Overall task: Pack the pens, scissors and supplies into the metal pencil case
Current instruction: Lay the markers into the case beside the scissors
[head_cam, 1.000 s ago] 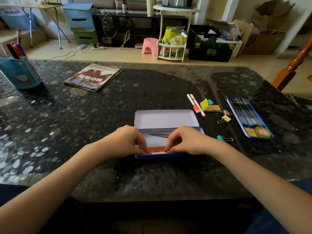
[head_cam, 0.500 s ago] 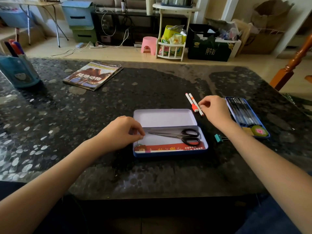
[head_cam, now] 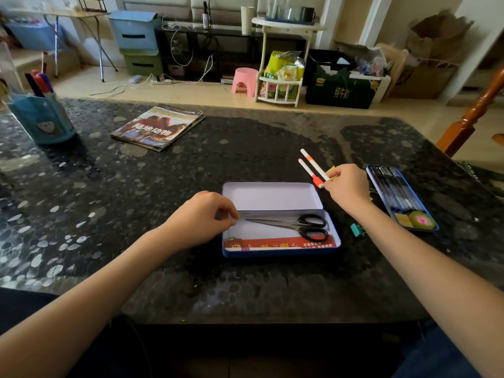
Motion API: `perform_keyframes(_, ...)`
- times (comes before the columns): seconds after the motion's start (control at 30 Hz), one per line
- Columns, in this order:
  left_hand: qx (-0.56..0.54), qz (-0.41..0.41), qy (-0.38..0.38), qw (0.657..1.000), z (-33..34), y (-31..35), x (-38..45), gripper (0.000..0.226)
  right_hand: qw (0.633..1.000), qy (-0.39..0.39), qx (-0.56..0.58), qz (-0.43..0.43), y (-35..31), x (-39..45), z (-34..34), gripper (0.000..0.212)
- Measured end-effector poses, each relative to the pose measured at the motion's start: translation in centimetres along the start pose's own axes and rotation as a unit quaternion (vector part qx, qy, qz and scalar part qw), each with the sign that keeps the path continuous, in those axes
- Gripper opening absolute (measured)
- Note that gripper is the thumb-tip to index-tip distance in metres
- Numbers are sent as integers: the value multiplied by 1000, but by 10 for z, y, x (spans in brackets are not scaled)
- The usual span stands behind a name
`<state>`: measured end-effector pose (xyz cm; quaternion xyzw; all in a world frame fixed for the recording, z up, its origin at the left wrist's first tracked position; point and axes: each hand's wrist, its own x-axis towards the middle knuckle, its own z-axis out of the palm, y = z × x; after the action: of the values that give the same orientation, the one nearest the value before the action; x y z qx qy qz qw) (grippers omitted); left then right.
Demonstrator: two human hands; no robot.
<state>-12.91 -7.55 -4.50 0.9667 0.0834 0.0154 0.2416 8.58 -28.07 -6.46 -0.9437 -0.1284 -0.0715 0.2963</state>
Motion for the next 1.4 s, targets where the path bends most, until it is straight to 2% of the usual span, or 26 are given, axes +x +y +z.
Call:
perform_keyframes(0.07,-34,-14,54,998,-2,0,1,13,996,-46,60,-37,-7,-14,-12,12)
perform_keyframes(0.13,-71,-37,101,992,-3,-1,3,17,984,-133,63,-102,-13,-34,-24,16)
perform_keyframes(0.27,-121,-70,117,983,-5,-5,4,32,945,-276,60,-165,-24,-61,-38,18)
perform_keyframes(0.37,-104,-69,89,988,-7,-5,-1,22,920,-343,27,-189,-31,-69,-40,20)
perform_keyframes(0.47,-67,-59,32,996,-7,-4,-3,7,904,-377,-12,-203,-33,-76,-36,18)
perform_keyframes(0.7,-27,-41,-113,992,1,-4,2,7,878,-434,-49,-197,-34,-80,-31,18)
perform_keyframes(1.07,-41,-35,-164,985,2,-1,2,17,878,-441,-18,-187,-37,-78,-23,25)
perform_keyframes(1.13,-42,-30,-153,987,2,-1,3,19,908,-370,-6,-195,-40,-67,-20,22)
perform_keyframes(1.2,-43,-18,-132,990,1,-1,3,18,955,-230,10,-189,-40,-45,-14,22)
perform_keyframes(1.27,-47,-15,-125,991,0,-1,2,18,981,-114,-21,-158,-37,-16,-8,24)
perform_keyframes(1.33,-48,-17,-130,990,0,-1,2,18,982,-75,-114,-127,-33,10,-1,26)
perform_keyframes(1.4,-45,-16,-134,990,0,-1,1,18,974,-87,-186,-96,-30,24,7,25)
